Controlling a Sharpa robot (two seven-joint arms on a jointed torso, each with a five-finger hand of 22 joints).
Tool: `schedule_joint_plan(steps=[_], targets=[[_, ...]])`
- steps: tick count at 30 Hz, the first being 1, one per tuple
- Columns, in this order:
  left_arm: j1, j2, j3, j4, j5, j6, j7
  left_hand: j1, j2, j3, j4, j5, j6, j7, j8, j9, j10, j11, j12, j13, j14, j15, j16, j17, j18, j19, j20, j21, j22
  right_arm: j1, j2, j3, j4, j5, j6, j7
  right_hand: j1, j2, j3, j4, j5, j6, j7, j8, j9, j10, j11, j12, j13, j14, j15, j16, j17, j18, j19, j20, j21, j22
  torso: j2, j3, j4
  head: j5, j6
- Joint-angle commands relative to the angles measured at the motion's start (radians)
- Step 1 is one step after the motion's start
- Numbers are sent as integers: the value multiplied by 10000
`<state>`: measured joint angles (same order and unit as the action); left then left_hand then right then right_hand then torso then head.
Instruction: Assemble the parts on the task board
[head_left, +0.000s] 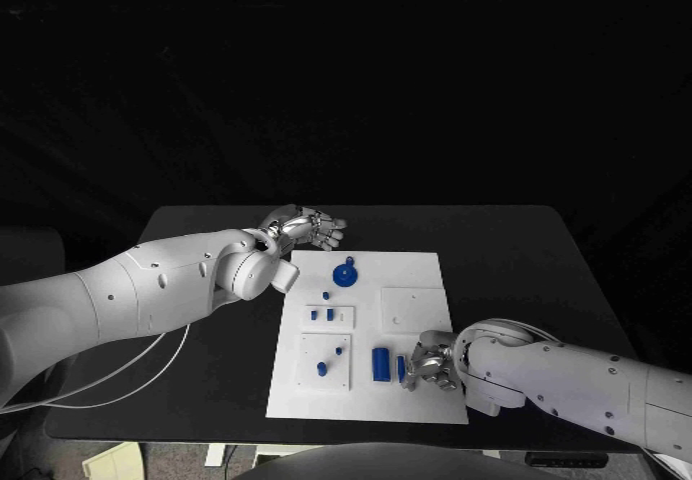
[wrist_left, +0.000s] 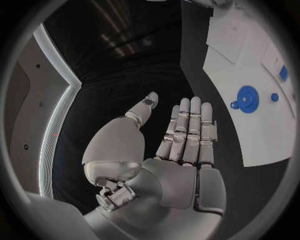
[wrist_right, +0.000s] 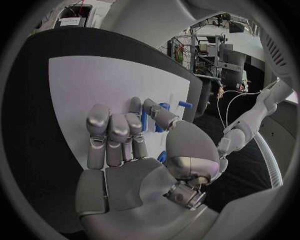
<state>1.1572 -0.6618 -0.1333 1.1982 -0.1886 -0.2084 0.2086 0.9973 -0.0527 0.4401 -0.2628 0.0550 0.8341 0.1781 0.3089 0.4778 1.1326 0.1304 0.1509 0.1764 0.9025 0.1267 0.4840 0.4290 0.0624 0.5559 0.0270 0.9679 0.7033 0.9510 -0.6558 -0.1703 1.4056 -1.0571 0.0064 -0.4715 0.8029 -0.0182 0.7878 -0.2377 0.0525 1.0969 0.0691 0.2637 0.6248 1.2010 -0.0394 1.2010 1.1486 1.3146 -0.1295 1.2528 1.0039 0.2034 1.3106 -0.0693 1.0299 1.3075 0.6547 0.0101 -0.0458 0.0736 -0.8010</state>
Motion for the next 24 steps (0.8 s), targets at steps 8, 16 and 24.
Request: schedule_joint_plan(steps=[8,16,24], targets=[[10,4,5,-6,21,171,24,-110,-3,3,34,-6,-84,-16,56,-13,-54,-8,17,-13,75,1,-73,23,174,20,-3,-35,19,-75,-274,-69,68,484,-91,-82,-16,-453,-555,-528,1142,-59,73,-58,-82,-46,62,-114,-113,5,-53,-40,-16,584,-56,58,95,136,-6,-8,7,-9,24],[10,-5,3,-18,19,169,24,-110,-6,4,33,-6,-84,-16,56,-13,-55,-8,17,-13,75,1,-77,28,174,19,-3,-35,21,78,-665,-62,80,2277,283,1151,18,-1714,-1550,-467,890,-948,362,-477,-208,-813,339,-609,-424,-397,208,-352,-109,584,-574,82,-286,21,-7,-1,-11,-17,82],[9,-34,3,-105,19,127,115,-108,-11,4,30,-7,-85,-16,57,-14,-56,-8,18,-14,75,2,-82,33,174,18,-3,-37,23,687,-1291,115,212,2362,-130,2155,131,-1989,-2507,-492,379,-1841,687,-826,-261,-1433,640,-655,-574,-909,454,-519,-97,584,-1071,196,-701,-76,-13,10,-13,-41,226]])
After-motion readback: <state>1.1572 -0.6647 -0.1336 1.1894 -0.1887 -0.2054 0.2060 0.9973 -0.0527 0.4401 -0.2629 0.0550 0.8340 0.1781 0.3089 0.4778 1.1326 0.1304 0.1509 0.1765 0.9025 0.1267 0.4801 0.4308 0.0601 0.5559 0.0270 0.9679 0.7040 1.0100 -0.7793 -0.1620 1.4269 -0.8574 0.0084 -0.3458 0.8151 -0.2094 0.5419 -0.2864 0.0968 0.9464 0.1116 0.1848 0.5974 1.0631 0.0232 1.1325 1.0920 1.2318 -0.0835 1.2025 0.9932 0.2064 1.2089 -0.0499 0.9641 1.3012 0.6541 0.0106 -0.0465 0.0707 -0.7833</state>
